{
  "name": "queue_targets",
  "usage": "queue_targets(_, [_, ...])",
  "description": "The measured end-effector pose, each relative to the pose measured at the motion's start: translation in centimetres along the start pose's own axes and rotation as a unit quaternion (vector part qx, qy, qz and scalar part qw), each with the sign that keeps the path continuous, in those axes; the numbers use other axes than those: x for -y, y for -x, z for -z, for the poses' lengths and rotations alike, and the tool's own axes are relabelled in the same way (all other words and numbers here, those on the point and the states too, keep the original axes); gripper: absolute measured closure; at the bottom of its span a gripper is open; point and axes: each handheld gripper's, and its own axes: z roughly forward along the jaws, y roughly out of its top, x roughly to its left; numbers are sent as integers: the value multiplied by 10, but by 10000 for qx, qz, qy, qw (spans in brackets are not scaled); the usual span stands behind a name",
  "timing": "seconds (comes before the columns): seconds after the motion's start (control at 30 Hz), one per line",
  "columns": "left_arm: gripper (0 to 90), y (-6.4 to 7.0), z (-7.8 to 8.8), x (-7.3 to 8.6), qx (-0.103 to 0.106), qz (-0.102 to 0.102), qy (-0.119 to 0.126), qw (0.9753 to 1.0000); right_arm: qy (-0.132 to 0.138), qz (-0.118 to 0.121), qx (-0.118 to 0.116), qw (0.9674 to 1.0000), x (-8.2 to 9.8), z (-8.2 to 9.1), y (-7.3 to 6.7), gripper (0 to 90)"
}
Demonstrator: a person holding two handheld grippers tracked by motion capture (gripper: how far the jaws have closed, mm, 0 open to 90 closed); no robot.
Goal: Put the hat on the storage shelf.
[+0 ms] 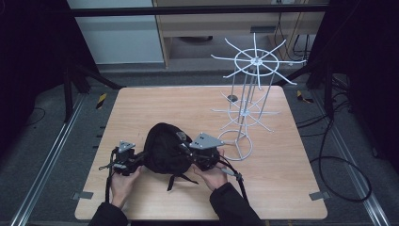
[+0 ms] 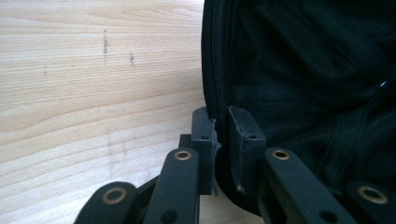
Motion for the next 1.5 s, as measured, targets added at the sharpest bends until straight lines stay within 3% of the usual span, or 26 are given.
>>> queue_targets(0.23, [797, 1, -8, -1, 65, 30, -17, 10000, 121, 299, -242, 9992, -6, 2, -8, 823])
queue_targets(0.5, [792, 1, -12, -1, 98, 9, -6, 10000, 19, 379, -525, 9979, -2, -1, -13, 823])
queue_targets(0.63, [783, 0, -11, -2, 175, 57, 36, 9998, -81, 418, -388, 9983, 0, -1, -14, 823])
queue_targets(0.77, [750, -1, -8, -2, 267, 83, 39, 9996, -60, 283, -159, 9995, 0, 3, -9, 823])
queue_targets(1.03, [649, 2, 11, -7, 347, 27, 249, 9991, -16, 257, 219, 9994, 2, 10, -4, 824])
queue_targets(1.17, [647, 4, 27, -10, 501, 100, 385, 9980, -24, 249, 290, 9993, 1, 10, -3, 825])
queue_targets(1.2, [653, 6, 35, -12, 540, 24, 467, 9974, -54, 279, 334, 9990, 1, 10, -3, 825])
queue_targets(1.5, [654, 23, 57, -25, 864, 7, 779, 9932, -38, 389, 312, 9987, 1, 12, -5, 824])
